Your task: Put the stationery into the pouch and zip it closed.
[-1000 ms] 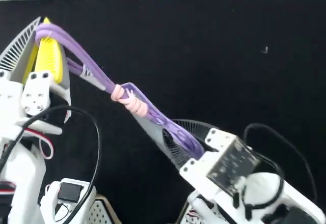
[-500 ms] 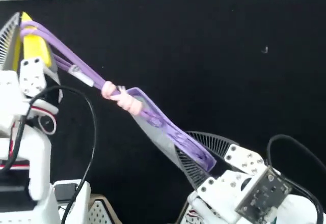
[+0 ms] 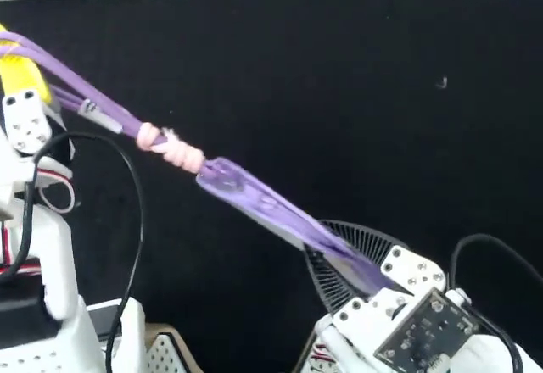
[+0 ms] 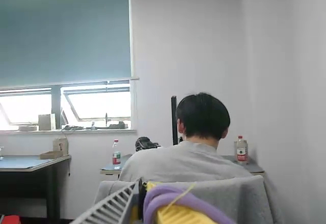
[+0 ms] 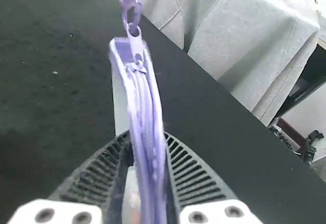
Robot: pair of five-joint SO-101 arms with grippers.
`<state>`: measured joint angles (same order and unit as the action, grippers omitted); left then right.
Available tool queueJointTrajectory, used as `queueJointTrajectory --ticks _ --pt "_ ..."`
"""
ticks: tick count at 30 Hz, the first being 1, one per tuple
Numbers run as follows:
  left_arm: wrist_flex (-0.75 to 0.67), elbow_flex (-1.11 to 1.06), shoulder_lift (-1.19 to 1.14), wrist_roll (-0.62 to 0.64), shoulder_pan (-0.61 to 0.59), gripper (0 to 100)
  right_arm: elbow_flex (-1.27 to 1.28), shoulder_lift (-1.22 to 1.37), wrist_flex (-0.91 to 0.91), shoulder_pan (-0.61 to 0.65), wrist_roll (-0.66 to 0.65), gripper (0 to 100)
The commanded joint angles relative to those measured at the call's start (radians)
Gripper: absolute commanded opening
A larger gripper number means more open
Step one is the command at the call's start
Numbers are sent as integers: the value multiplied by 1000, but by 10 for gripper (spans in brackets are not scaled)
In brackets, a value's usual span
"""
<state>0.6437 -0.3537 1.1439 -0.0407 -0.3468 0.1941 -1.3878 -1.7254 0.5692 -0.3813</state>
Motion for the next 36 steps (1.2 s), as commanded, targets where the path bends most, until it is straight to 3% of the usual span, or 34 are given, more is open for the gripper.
queueJointTrajectory --ticks 1,6,15,22,29,36 --pt "-89 -87 -6 -18 -105 30 -94 -5 -28 -31 -3 11" --pt "-262 -269 -5 -49 -170 30 -145 -4 -34 -31 -2 11" --pt "-385 -501 5 -52 -196 30 -179 -4 2 -34 44 11" --pt "-555 -608 -5 -52 -282 30 -180 33 6 -35 68 11" --pt "-565 -625 -5 -63 -317 30 -228 81 6 -37 68 11" --pt "-540 -622 -5 -78 -265 33 -234 139 15 -37 68 11"
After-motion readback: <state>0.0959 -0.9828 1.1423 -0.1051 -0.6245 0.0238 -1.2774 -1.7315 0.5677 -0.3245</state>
